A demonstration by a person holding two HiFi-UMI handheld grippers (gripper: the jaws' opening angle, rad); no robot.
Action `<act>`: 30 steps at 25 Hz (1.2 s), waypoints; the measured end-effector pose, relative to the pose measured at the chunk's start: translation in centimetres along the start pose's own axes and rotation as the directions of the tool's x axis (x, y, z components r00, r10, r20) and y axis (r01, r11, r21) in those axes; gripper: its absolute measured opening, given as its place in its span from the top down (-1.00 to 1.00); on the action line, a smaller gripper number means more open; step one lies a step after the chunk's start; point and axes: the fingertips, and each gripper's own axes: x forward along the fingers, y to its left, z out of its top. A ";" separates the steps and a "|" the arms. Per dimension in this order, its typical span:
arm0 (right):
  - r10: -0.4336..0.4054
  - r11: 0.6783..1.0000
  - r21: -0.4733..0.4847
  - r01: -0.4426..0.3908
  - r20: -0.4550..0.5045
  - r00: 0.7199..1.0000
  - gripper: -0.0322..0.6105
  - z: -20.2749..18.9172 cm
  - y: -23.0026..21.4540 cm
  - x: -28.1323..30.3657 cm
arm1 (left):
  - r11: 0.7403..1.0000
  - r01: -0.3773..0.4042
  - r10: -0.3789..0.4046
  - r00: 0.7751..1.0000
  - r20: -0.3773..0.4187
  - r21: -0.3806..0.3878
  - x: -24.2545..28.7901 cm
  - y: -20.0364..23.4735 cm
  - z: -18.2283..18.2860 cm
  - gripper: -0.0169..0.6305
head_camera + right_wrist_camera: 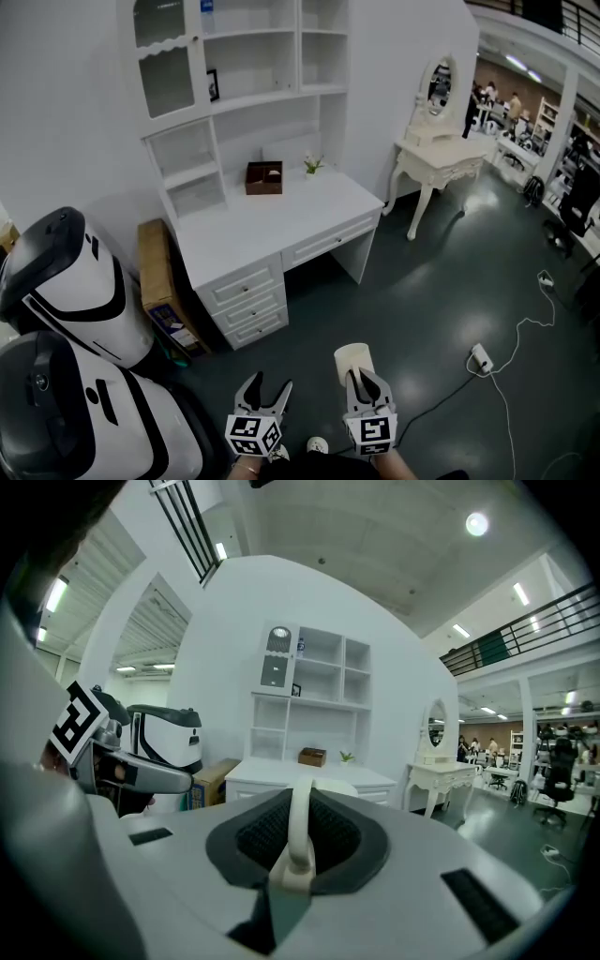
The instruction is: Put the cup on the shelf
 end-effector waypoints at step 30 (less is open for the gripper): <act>-0.060 0.998 -0.011 0.062 0.092 0.994 0.74 5.3 -6.0 18.1 | 0.990 0.119 -0.116 0.992 -0.042 0.081 19.1 7.0 6.5 0.06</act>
